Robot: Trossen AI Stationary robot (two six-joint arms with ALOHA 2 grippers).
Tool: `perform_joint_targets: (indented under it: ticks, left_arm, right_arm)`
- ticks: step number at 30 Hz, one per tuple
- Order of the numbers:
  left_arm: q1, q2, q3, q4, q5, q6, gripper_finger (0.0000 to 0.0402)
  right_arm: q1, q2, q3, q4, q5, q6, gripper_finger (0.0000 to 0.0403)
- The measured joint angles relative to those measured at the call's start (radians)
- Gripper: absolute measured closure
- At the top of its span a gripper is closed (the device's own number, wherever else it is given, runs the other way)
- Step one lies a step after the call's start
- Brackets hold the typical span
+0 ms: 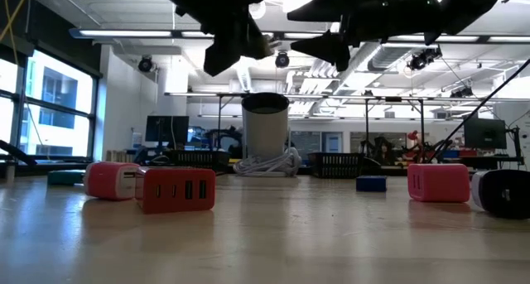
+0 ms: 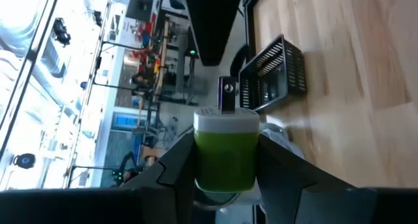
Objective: Pick & Place Office items
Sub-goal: Put the green charger adapter into the right black basket
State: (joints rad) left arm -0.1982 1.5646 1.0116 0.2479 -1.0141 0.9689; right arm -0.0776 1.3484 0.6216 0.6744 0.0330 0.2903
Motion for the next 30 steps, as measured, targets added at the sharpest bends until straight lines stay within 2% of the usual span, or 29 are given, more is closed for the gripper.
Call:
perform_joint_targets:
  ticks: [5, 14, 30]
  left_arm:
    - [0.0, 0.002, 0.026, 0.0, 0.058, -0.005, 0.0281]
    - [0.0, 0.002, 0.035, -0.001, 0.073, -0.005, 0.0281]
    - [0.0, 0.002, 0.035, 0.001, 0.107, -0.02, 0.0281]
  right_arm:
    - [0.0, 0.045, 0.0, 0.05, -0.008, -0.001, 0.0097]
    - [-0.001, 0.124, 0.013, 0.165, -0.033, -0.002, 0.0097]
    - [-0.001, 0.131, 0.048, 0.152, -0.029, -0.014, 0.0097]
